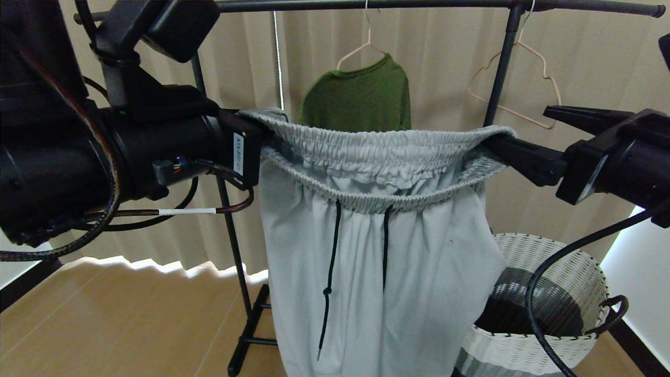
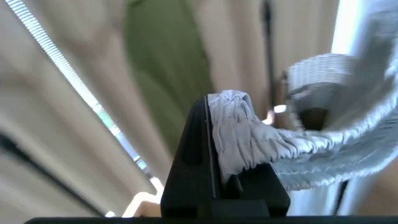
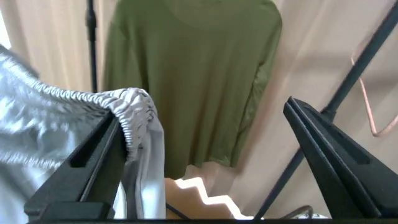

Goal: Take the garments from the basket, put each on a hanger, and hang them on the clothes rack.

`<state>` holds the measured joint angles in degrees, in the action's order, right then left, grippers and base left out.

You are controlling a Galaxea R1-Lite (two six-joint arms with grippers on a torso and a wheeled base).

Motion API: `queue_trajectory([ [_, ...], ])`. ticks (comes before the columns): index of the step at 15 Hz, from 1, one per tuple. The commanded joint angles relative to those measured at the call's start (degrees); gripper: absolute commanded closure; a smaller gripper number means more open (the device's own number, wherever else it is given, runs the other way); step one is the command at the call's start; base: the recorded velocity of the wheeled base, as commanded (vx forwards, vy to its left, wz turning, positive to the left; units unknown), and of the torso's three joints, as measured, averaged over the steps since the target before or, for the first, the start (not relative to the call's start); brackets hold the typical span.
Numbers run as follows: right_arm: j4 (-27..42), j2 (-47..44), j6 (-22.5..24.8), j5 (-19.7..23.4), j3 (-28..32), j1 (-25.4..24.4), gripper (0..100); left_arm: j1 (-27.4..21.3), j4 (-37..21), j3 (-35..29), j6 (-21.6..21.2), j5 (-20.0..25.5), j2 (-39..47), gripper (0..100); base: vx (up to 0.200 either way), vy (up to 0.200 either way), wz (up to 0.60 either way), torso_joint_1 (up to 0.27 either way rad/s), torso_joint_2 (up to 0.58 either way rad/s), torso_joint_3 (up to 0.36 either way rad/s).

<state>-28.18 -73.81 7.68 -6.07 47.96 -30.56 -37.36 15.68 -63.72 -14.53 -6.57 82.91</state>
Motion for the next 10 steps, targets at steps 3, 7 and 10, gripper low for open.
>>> queue_trajectory([
  [3,0.1,5.8,-0.1,6.9,-3.9,0.0,0,5.7,0.1,0.0,0.2,-8.7,1.6,100,0.0,0.0,0.0,0.0,0.0,0.0],
  [7,0.0,8.7,-0.2,10.2,-7.4,0.2,0,7.1,0.1,1.2,3.2,-9.0,1.0,100,0.0,0.0,0.0,0.0,0.0,0.0],
  [10,0.3,11.1,-0.2,9.9,-9.9,0.5,0,7.7,0.1,4.0,3.4,-8.8,-1.0,100,0.0,0.0,0.0,0.0,0.0,0.0],
])
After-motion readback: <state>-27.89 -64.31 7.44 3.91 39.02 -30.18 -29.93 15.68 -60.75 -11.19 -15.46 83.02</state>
